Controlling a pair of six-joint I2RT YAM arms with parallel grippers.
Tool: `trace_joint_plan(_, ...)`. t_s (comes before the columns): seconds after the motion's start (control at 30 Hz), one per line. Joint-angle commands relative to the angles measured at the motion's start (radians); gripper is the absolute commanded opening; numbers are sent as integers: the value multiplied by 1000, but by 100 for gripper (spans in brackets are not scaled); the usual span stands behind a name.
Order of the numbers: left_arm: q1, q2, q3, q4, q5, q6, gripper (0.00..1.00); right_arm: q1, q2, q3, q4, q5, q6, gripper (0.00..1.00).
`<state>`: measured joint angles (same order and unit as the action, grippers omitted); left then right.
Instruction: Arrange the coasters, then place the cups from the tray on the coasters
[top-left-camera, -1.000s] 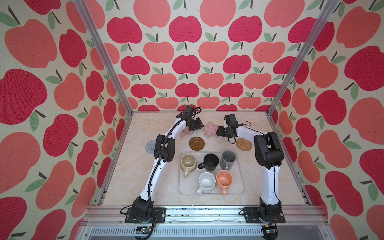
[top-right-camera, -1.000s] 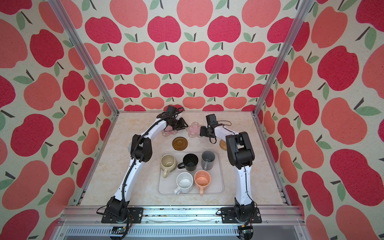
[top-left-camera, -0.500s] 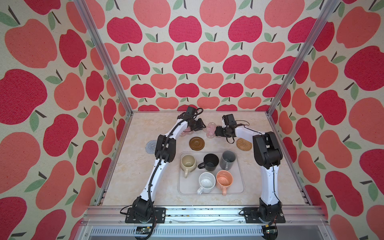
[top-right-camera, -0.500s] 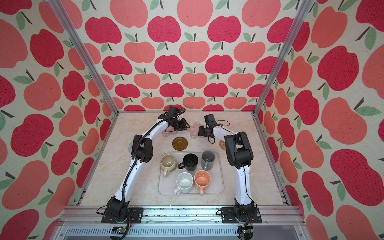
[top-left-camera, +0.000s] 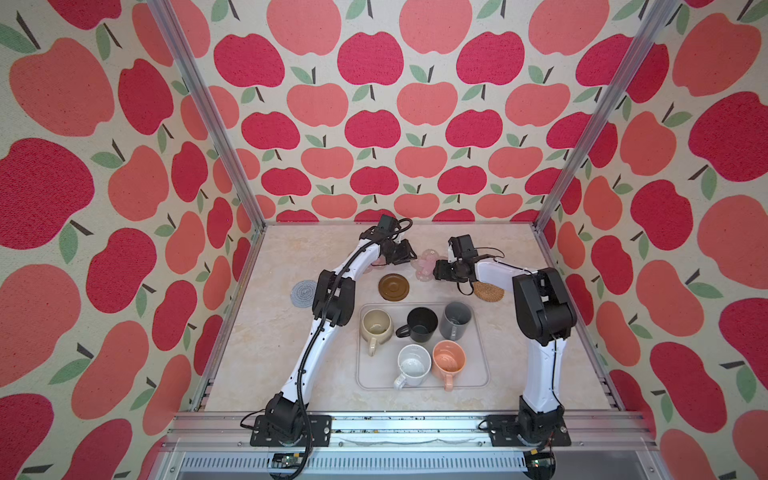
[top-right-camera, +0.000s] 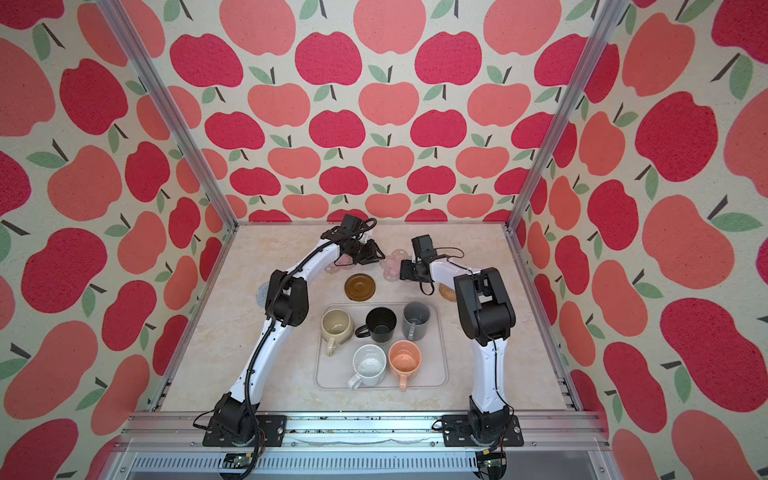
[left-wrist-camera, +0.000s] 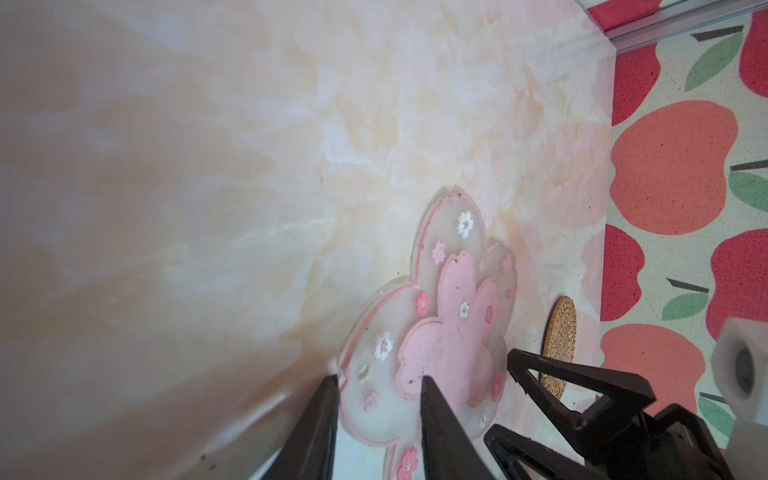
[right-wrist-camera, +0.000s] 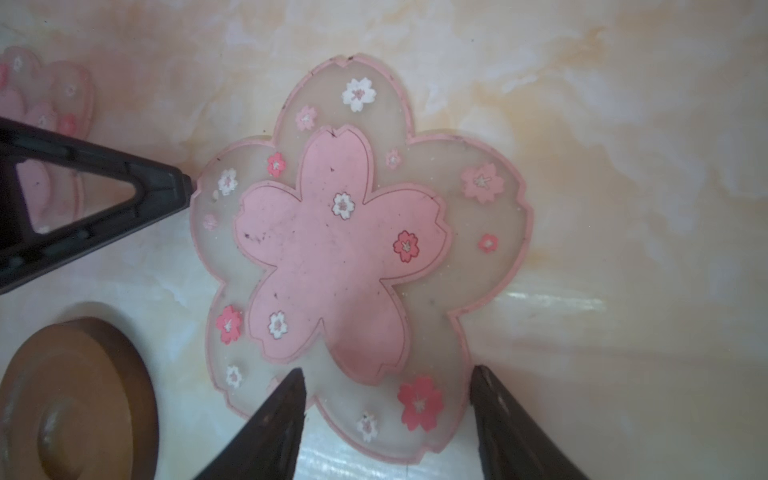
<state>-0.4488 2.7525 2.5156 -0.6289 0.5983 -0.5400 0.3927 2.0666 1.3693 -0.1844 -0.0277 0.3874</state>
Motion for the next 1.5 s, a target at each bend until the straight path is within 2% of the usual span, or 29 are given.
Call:
trace_joint_plan(0.0, -24, -13, -77, -94, -14, 20, 35, 8, -25, -47, -82, 24, 2, 66)
trace_joint_plan(0.23, -50, -64, -157, -91, -14, 40, 35, 8, -59, -86, -90, 53, 15, 66)
trace_joint_plan(0.7, -90, -86, -170, -150, -6, 68, 35, 9, -166, -208, -109, 125, 57, 67)
trace_joint_plan(1.47, -115, -109, -190, -152, -3, 69, 35, 8, -224, -259, -105, 131, 68, 66)
